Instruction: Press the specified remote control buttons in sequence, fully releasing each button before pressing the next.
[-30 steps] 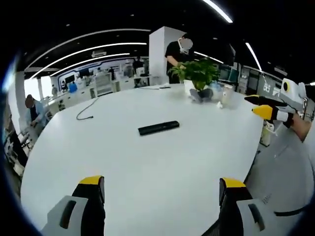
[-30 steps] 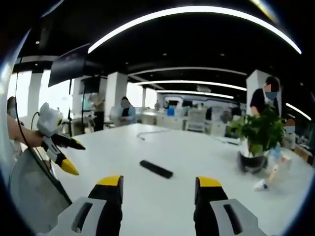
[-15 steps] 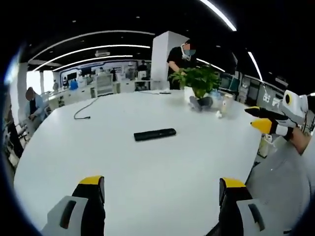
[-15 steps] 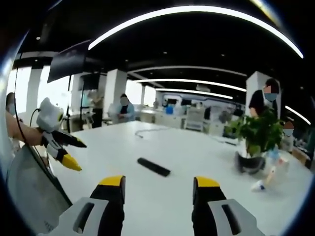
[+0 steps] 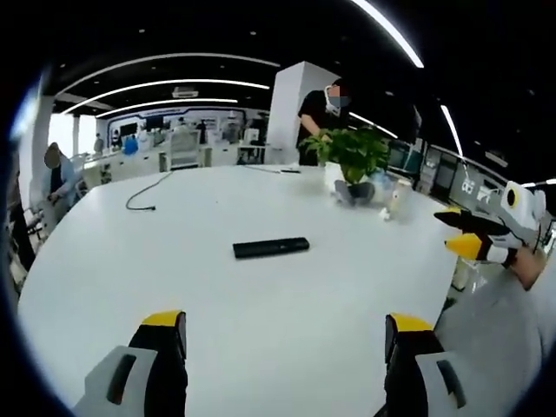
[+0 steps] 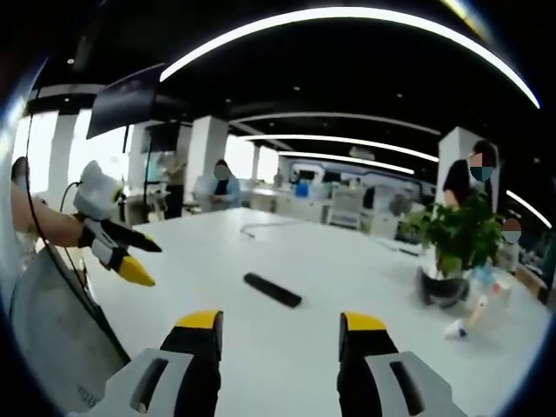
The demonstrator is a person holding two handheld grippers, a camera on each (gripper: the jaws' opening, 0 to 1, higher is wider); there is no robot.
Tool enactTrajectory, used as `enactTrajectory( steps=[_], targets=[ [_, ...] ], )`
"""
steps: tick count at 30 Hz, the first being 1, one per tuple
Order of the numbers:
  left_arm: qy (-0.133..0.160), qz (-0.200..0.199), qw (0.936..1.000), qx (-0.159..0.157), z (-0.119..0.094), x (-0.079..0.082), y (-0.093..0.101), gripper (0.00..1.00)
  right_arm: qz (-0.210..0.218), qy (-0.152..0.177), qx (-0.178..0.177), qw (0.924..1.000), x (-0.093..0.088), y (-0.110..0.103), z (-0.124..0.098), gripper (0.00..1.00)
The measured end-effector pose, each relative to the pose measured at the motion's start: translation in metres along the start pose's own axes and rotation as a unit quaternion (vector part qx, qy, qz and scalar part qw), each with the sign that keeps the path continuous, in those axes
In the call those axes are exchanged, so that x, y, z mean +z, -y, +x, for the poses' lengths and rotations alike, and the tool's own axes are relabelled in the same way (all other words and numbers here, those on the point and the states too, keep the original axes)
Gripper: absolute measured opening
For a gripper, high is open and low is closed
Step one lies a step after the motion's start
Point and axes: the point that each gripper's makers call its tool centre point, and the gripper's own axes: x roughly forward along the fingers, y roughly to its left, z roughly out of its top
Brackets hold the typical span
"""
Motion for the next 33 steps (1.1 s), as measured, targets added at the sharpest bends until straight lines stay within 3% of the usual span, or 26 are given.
enactTrajectory(
  steps=[15,19,23,33],
  targets=[
    [-0.016,0.044,0.9971,-0.06,0.028,0.022,0.017,0.98,-0.013,-0.012,-0.003,0.9998,-0.004,0.0,0.001,0.5],
    [-0.021,0.034,0.9968,-0.07,0.036,0.02,0.014,0.98,-0.013,-0.015,-0.004,0.9998,-0.005,0.001,0.001,0.5],
    [-0.04,0.059,0.9948,-0.072,0.042,0.015,0.008,0.98,-0.016,-0.017,-0.004,0.9997,-0.006,0.001,0.002,0.49],
    [-0.061,0.078,0.9914,-0.086,0.059,0.011,0.002,0.98,-0.017,-0.023,-0.005,0.9996,-0.008,0.001,0.003,0.49]
  ],
)
